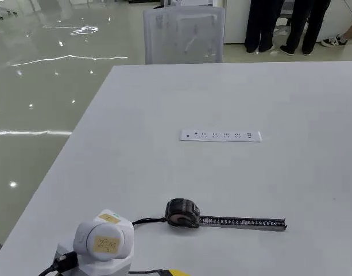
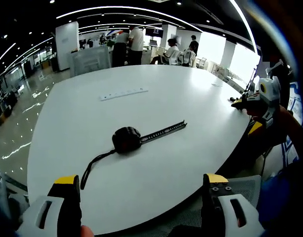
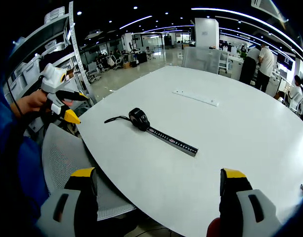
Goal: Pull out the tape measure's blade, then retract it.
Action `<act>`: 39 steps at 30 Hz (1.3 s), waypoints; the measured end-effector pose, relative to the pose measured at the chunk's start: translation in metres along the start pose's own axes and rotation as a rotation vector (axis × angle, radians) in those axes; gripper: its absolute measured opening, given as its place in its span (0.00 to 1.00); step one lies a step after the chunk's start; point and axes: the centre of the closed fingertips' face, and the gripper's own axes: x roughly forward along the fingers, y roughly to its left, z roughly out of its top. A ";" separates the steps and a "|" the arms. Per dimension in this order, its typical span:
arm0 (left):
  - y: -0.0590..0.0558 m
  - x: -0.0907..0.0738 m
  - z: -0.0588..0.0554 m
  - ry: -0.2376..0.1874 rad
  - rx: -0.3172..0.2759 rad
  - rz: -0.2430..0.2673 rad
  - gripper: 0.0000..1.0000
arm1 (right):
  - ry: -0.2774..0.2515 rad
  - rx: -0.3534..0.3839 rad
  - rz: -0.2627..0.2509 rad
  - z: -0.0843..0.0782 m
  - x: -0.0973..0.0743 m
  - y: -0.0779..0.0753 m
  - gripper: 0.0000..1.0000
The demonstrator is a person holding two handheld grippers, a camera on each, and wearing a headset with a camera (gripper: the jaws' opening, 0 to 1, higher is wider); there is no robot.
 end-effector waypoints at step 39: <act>0.002 -0.010 0.009 -0.014 -0.050 0.075 1.00 | 0.060 -0.033 0.003 -0.018 0.004 0.003 1.00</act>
